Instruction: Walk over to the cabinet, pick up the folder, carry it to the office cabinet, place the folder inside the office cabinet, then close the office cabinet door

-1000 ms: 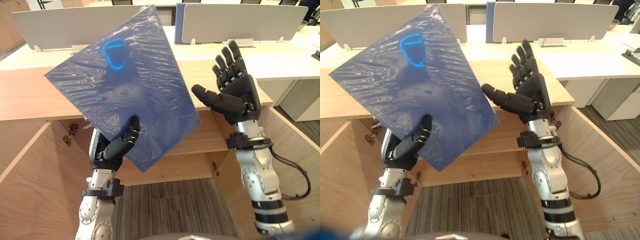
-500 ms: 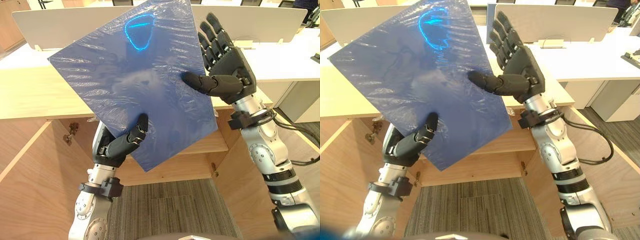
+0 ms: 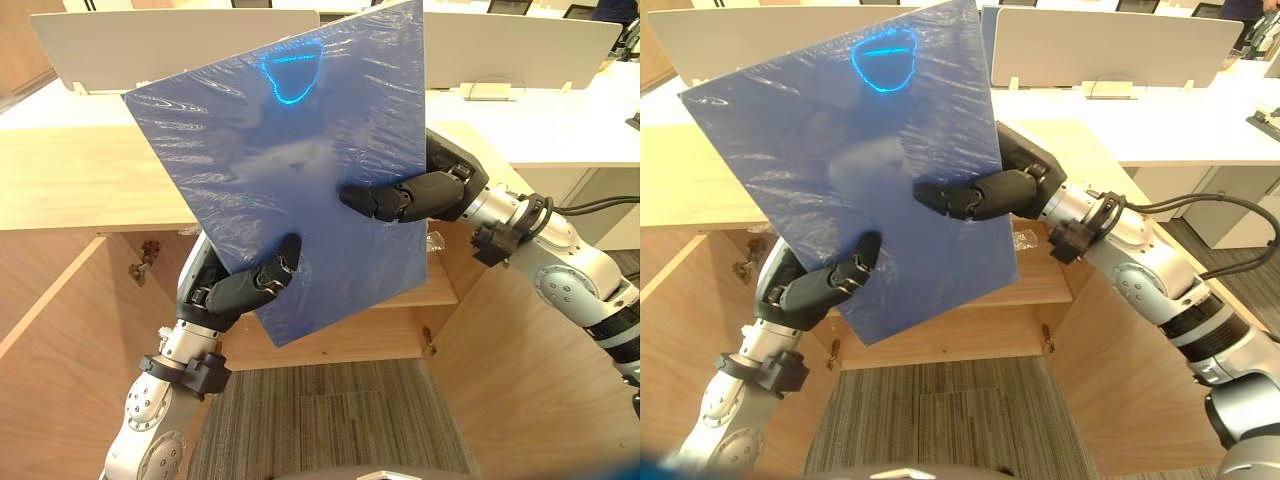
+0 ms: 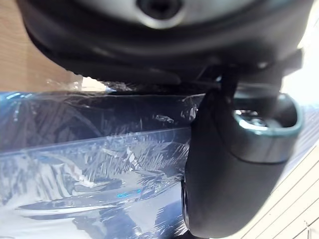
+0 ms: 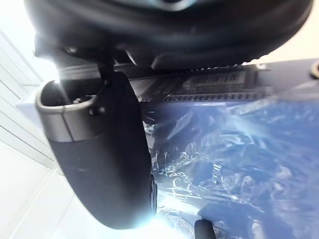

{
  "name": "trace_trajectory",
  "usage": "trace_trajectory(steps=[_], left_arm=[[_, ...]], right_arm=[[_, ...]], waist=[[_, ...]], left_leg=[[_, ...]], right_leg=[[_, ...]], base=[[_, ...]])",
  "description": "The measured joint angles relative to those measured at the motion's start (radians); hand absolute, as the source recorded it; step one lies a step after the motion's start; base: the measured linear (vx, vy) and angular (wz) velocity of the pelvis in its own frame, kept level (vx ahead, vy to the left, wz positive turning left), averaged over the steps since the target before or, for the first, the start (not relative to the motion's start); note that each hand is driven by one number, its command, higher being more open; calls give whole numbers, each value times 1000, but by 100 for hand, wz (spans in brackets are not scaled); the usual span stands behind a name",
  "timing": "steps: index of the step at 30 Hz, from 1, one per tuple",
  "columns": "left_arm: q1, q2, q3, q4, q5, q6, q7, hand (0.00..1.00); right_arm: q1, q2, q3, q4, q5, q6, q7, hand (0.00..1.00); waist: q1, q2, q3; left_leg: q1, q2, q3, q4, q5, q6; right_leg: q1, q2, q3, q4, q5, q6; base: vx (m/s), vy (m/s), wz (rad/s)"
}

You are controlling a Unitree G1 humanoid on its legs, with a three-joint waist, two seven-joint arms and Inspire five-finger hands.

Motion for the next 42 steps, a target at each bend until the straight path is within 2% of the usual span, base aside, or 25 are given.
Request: trace_trajectory(steps=[1, 2, 6, 9, 12, 13, 15, 16, 17, 19, 20, 21, 22, 24, 26, 28, 31, 34, 38, 40, 42], left_arm=[[0, 4, -1, 1, 0, 0, 3, 0], [0, 16, -5, 1, 0, -3, 3, 100], [0, 34, -18, 3, 0, -4, 4, 100], [0, 75, -67, 25, -2, -7, 1, 100], [0, 159, -136, 127, -18, -5, -59, 100], [0, 194, -166, 172, -42, 21, -103, 100], [-1, 210, -215, 258, -78, 67, -179, 100], [-11, 193, -261, 328, -110, 101, -230, 100], [-19, 167, -284, 372, -123, 117, -252, 100], [-28, 21, -299, 537, -127, 169, -297, 100], [-28, -20, -290, 578, -127, 174, -296, 100], [-28, -113, -264, 655, -126, 176, -293, 100], [-29, -192, -232, 721, -123, 176, -282, 100], [-31, -272, -194, 794, -94, 176, -243, 100], [-31, -303, -184, 859, -41, 175, -201, 100], [-31, -316, -173, 931, 16, 173, -184, 100], [-56, -341, -139, 1130, 141, 161, -127, 100], [-131, -345, -73, 1354, 288, 174, -22, 100], [-169, -344, 26, 1498, 433, 180, 63, 100], [-202, -358, 76, 1540, 514, 198, 150, 100], [-220, -371, 112, 1557, 572, 203, 200, 100]], right_arm=[[-1, -8, 5, 0, 3, 0, 5, 0], [-2, -22, 9, -1, 7, 1, 18, 0], [-2, -38, 11, -1, 1, -1, 26, 0], [-2, -74, 12, 1, -8, 0, 25, 0], [-1, -98, 25, -3, -102, 11, 34, 0], [3, -100, 25, -22, -170, 18, 35, 0], [10, -90, 22, -86, -312, 23, 26, 0], [24, -55, 14, -145, -424, 24, 24, 0], [35, -27, 11, -175, -472, 22, 25, 0], [87, 98, -24, -232, -700, 2, 19, 0], [104, 134, -31, -235, -743, -4, 19, 0], [134, 198, -39, -234, -818, -8, 15, 0], [161, 249, -40, -234, -878, -9, 9, 0], [205, 312, -39, -235, -953, -13, 3, 0], [241, 346, -31, -235, -976, -15, 3, 0], [268, 351, -16, -234, -987, -17, 4, 0], [327, 354, 61, -202, -1008, -39, -10, 0], [349, 394, 171, -69, -1029, -36, -8, 0], [360, 499, 243, 136, -1045, -39, -60, 0], [344, 602, 239, 283, -1105, -48, -100, 0], [323, 677, 229, 411, -1130, -50, -131, 0]], waist=[[2, 0, 0], [5, -1, -4], [11, -1, -19], [20, 3, -32], [19, 10, -44], [17, 12, -45], [15, 15, -48], [8, 16, -51], [3, 15, -53], [-2, 6, -59], [-1, 4, -61], [3, -1, -64], [6, -4, -67], [13, -6, -69], [15, -3, -71], [18, -3, -74], [23, -9, -79], [26, -19, -75], [24, -23, -62], [24, -23, -39], [24, -24, -25]], left_leg=[[-1, 0, 0, 0, 0, 0], [-5, 0, 0, 0, 1, -1], [-11, -1, -3, -1, 2, -2], [-12, -2, -4, -1, 2, -2], [-12, -2, -2, -1, 3, -2], [-13, -1, 0, -3, 4, -2], [-13, 0, 10, -6, 5, -3], [-13, 1, 15, -7, 5, -3], [-13, 2, 16, -8, 5, -3], [-14, 3, 20, -11, 8, -2], [-14, 3, 20, -12, 8, -1], [-14, 3, 20, -13, 9, -1], [-14, 3, 20, -14, 9, 1], [-14, 3, 16, -20, 15, 2], [-13, 2, 10, -33, 25, 3], [-12, 2, 8, -36, 28, 6], [-13, 4, 1, -35, 29, 5], [-16, 5, -16, -36, 35, 3], [-17, 2, -20, -35, 36, 3], [-17, 1, -20, -31, 35, 3], [-16, 2, -19, -28, 35, 2]], right_leg=[[-1, 0, 0, 0, 0, 0], [-6, 0, -1, 0, 0, 0], [-10, -1, -3, 0, 0, 0], [-11, -3, -4, 0, 0, 0], [-13, -3, -2, -3, -1, 0], [-17, -2, 0, -3, -1, 0], [-25, -1, 8, -3, 0, 0], [-29, 0, 12, -4, 0, -1], [-30, 1, 12, -4, 0, 0], [-37, 3, 17, -4, 0, -1], [-38, 3, 17, -4, 0, -1], [-38, 3, 16, -4, 0, -1], [-38, 3, 16, -4, 0, -1], [-37, 3, 12, -4, 0, -1], [-38, 4, 5, -4, 0, -1], [-38, 4, 4, -4, -1, -1], [-34, -2, -10, -4, -11, -6], [-27, -5, -41, -4, -14, -7], [-22, -15, -70, -4, -12, -4], [-21, -17, -70, -4, -9, 1], [-20, -17, -70, -3, -10, 0]], base=[[0, 0, 0], [0, 0, 0], [0, 0, 0], [0, 0, 0], [-20, 20, -2], [-36, 28, -7], [-25, 27, -14], [-11, 31, -13], [0, 24, -10], [8, 24, -7], [0, 0, 0], [0, 0, 0], [0, 0, 0], [-15, 18, 5], [-32, 18, 9], [-17, 9, 3], [-37, 26, 7], [-43, 23, 16], [-5, 30, 2], [-17, 35, 0], [-17, 36, -4]])
